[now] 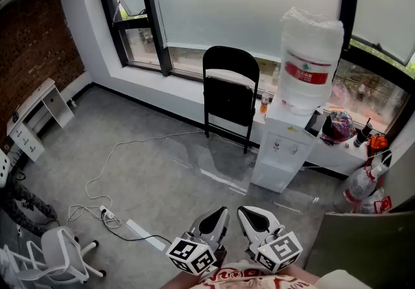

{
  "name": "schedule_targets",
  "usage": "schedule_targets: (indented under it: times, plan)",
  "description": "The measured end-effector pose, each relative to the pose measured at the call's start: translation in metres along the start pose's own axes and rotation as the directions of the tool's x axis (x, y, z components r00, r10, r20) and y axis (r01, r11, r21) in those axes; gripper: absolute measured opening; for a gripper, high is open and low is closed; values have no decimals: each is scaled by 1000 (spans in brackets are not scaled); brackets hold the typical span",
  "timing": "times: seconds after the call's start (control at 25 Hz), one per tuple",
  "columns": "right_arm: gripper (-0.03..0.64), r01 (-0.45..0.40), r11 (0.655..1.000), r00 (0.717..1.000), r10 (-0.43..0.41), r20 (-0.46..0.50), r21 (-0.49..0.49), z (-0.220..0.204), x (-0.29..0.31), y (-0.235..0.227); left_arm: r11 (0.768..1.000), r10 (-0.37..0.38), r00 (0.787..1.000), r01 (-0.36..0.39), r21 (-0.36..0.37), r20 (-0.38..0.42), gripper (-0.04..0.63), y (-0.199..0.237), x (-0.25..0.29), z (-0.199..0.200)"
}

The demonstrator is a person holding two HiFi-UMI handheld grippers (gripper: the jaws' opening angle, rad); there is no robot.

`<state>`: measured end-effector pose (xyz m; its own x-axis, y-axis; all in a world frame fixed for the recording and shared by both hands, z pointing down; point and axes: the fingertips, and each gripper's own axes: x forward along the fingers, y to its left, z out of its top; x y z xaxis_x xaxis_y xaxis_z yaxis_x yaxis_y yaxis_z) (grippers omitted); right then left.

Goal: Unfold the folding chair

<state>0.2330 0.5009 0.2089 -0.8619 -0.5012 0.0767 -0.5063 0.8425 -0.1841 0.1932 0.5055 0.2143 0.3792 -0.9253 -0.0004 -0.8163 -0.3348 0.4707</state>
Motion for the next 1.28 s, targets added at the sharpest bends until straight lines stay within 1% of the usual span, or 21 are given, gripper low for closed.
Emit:
schedule_targets:
  times: [0.6, 0.96, 1.28]
  plan:
    - [23, 6, 1000, 1000, -6, 2, -7, 1, 22, 21, 1000, -10, 1000, 10, -6, 5, 0, 23, -17, 13]
    - [23, 31, 999, 999, -31, -9, 10, -3, 42, 31, 1000, -23, 1000, 23, -18, -5, 0, 43, -23, 20]
    - [23, 60, 998, 998, -61, 31, 22, -2, 67, 47, 999, -47, 999, 47, -7, -23, 0, 67, -36, 32]
